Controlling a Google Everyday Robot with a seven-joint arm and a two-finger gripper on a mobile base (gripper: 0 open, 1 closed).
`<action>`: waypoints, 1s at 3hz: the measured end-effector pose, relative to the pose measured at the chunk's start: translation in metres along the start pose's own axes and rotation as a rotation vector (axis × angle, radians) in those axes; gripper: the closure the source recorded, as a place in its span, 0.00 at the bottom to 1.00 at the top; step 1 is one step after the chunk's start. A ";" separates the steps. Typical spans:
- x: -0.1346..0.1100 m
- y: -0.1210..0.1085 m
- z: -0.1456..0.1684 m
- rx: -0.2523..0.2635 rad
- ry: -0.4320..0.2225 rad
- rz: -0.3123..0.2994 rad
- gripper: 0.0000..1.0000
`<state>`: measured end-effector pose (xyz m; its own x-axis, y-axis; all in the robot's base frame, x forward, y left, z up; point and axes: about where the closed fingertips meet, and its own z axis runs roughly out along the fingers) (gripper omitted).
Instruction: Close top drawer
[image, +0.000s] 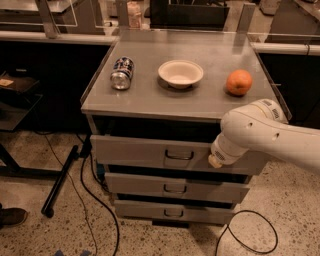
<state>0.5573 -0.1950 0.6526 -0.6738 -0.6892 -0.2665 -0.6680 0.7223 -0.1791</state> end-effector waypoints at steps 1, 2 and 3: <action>0.000 0.000 0.000 -0.002 0.001 0.000 1.00; -0.001 -0.005 0.005 -0.010 0.005 0.023 1.00; -0.012 -0.013 0.010 0.005 -0.005 0.036 1.00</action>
Offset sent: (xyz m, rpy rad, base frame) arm 0.0129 -0.0075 -0.0060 0.0242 0.0229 -0.0481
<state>0.5771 -0.1953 0.6484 -0.6959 -0.6623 -0.2776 -0.6415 0.7470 -0.1743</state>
